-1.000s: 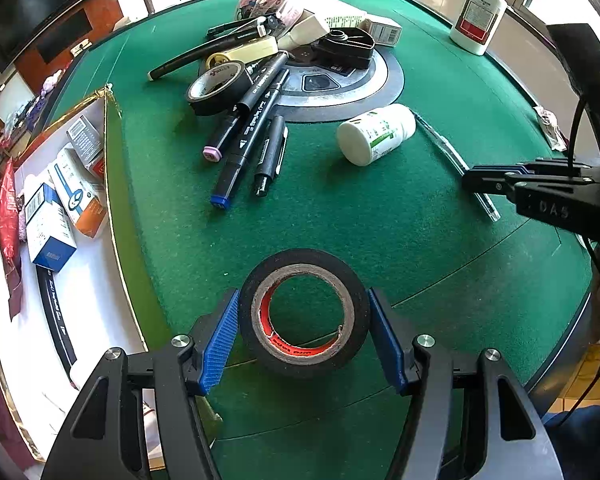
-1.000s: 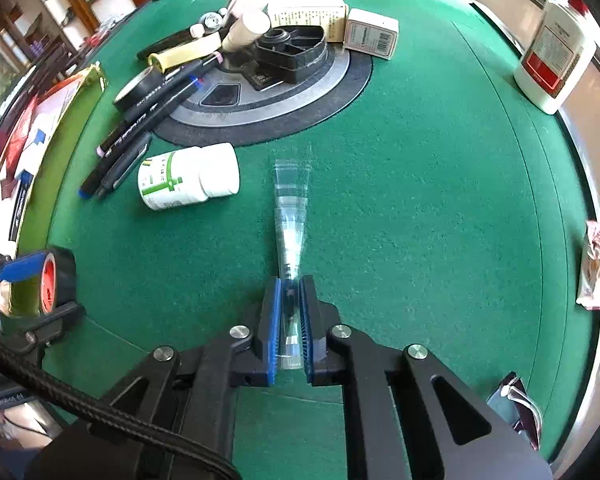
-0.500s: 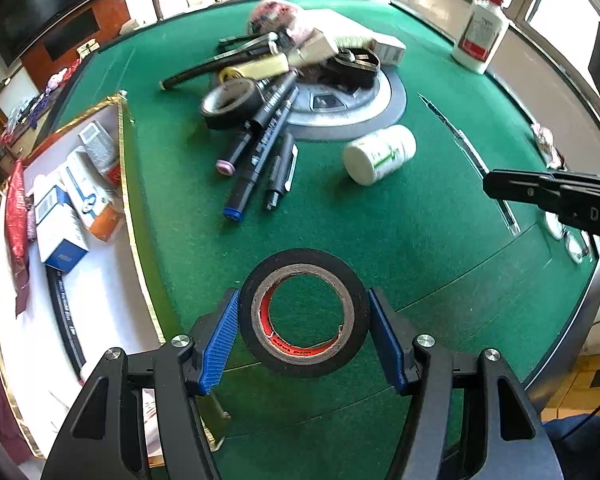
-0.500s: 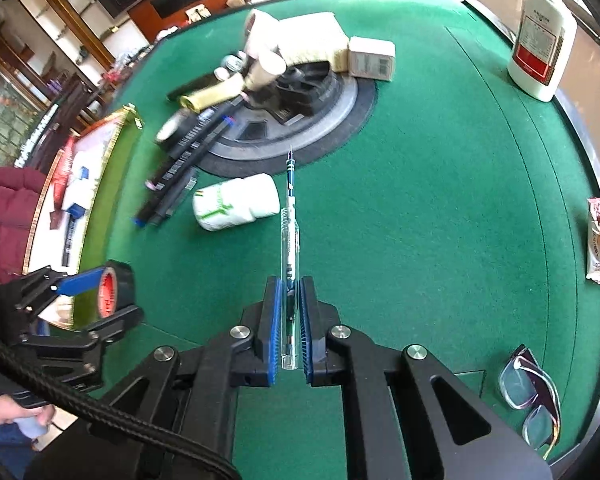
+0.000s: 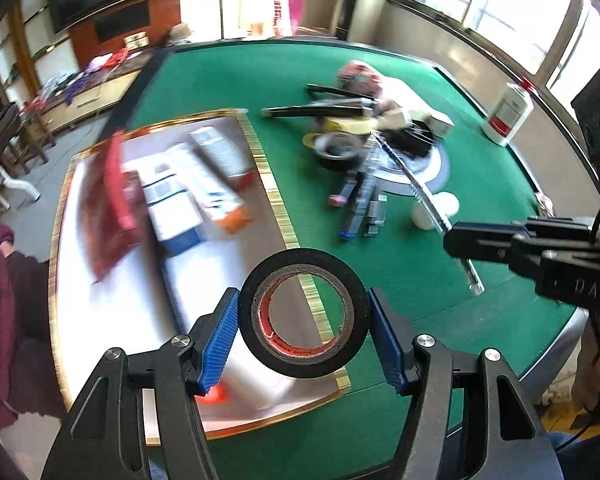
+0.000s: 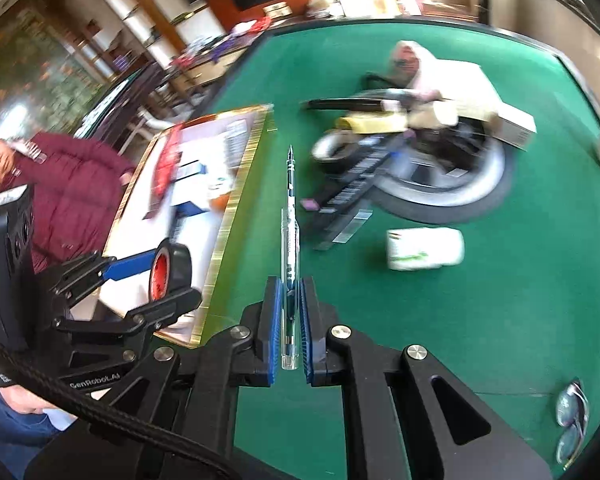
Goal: Organize objects
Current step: 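Carry tape roll and syringe pen into the white box and open both grippers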
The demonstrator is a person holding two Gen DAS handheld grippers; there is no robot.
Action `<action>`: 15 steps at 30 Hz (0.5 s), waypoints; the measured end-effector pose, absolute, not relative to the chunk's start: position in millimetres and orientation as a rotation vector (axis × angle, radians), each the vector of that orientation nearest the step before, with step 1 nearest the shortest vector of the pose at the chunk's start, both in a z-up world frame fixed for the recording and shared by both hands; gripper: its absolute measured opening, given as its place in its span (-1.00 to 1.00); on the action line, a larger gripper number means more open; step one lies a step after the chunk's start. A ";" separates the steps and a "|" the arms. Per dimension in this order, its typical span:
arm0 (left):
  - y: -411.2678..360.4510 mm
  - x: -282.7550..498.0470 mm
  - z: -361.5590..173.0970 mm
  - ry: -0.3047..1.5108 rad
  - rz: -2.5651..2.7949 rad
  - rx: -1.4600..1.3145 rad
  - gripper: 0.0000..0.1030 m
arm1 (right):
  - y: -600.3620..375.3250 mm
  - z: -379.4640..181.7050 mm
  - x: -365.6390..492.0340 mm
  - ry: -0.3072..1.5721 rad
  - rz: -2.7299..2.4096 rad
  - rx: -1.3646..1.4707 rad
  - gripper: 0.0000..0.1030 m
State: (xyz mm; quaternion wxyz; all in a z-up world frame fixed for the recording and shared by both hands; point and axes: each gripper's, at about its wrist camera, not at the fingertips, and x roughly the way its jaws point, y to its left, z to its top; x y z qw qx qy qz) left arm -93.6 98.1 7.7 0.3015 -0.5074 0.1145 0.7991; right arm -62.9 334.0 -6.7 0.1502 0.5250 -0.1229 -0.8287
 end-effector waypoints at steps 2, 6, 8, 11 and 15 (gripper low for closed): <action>77.4 -102.4 7.9 0.292 2.148 -1.361 0.11 | 312.5 -8.0 -68.9 -0.335 -2.351 1.501 -0.86; 39.8 -119.9 1.1 0.277 2.186 -1.406 0.11 | 269.8 -19.9 -81.5 -0.310 -2.294 1.503 -0.86; 22.2 -128.3 -5.3 0.267 2.202 -1.431 0.11 | 248.1 -30.1 -88.2 -0.293 -2.266 1.521 -0.86; 3.4 -140.5 -16.1 0.261 2.213 -1.463 0.11 | 226.6 -45.0 -96.7 -0.272 -2.238 1.553 -0.86; -10.0 -156.5 -32.7 0.271 2.205 -1.508 0.11 | 205.4 -63.7 -108.5 -0.230 -2.224 1.609 -0.86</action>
